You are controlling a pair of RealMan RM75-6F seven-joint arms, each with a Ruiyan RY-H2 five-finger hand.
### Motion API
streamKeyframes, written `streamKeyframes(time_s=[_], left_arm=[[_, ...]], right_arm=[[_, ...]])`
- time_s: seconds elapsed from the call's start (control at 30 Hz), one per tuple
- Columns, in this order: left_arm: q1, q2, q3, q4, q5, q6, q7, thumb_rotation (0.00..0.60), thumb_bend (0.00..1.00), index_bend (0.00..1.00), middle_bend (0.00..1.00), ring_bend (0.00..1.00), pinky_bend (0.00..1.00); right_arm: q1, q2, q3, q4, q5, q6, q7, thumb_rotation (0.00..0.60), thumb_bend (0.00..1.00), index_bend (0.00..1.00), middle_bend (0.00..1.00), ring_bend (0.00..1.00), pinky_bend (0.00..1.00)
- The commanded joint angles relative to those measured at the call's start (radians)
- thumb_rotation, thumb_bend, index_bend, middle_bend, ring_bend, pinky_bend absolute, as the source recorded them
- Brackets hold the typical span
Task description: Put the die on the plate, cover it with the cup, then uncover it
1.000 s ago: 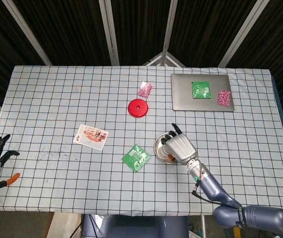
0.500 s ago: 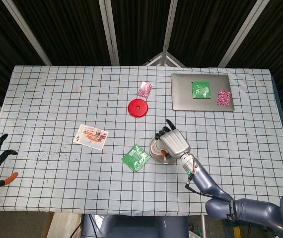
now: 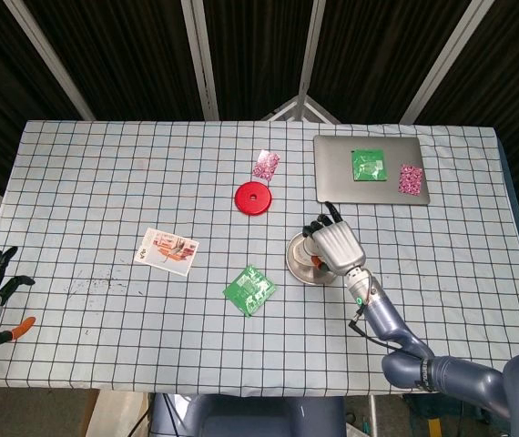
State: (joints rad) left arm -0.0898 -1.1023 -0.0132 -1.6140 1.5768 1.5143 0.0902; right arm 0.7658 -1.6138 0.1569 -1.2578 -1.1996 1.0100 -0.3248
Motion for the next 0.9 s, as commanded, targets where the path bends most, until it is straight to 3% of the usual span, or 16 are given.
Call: streamKeyframes(time_s=[0.03,0.33,0.63,0.9], left_arm=[[-0.001,-0.001,0.001,-0.001,0.001,-0.002,0.004,0.6,0.26,0.35,0.0,0.0,0.13],[-0.001,-0.003,0.0,-0.003,-0.001,-0.002,0.012,0.6,0.26,0.36,0.0,0.0,0.13],[-0.001,-0.002,0.004,-0.005,0.006,-0.001,0.009,0.6,0.26,0.36,0.0,0.0,0.13],[-0.002,-0.001,0.004,-0.004,0.009,-0.001,0.0,0.6,0.26,0.36,0.0,0.0,0.13]], right_arm=[[-0.011,-0.013,0.0,0.032,-0.017,0.02,0.021,0.6,0.4,0.49,0.49,0.26,0.0],[-0.046,0.0,-0.031,0.088,-0.049,0.028,0.053,0.6,0.4,0.49,0.49,0.26,0.0],[-0.057,0.079,-0.074,-0.026,-0.09,-0.024,0.057,0.6,0.4,0.49,0.49,0.26,0.0],[-0.035,0.079,-0.063,-0.132,-0.111,-0.046,0.041,0.6,0.41,0.49,0.49,0.26,0.0]])
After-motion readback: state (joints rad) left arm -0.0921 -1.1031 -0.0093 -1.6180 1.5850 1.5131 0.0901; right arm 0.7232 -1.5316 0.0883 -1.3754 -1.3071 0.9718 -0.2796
